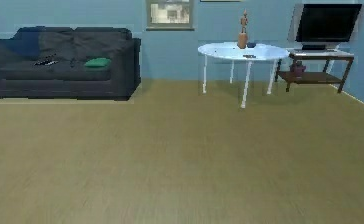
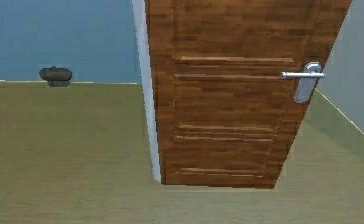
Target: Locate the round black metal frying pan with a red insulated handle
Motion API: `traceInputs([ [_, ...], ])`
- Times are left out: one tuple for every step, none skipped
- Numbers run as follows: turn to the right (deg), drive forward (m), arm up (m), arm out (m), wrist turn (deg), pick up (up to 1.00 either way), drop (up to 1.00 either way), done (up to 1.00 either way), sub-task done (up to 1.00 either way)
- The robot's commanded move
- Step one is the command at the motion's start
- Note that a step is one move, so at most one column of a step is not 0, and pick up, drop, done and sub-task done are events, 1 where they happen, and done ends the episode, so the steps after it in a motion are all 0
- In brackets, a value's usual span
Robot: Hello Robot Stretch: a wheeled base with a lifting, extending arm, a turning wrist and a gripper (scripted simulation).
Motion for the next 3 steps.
traceInputs([
  [0.0,0.45,0.00,0.00,0.0,0.00,0.00,0.00,0.00],
  [-39.0,0.00,0.00,0.00,0.0,0.00,0.00,0.00,0.00],
  [0.0,0.50,0.00,0.00,0.0,0.00,0.00,0.00,0.00],
])
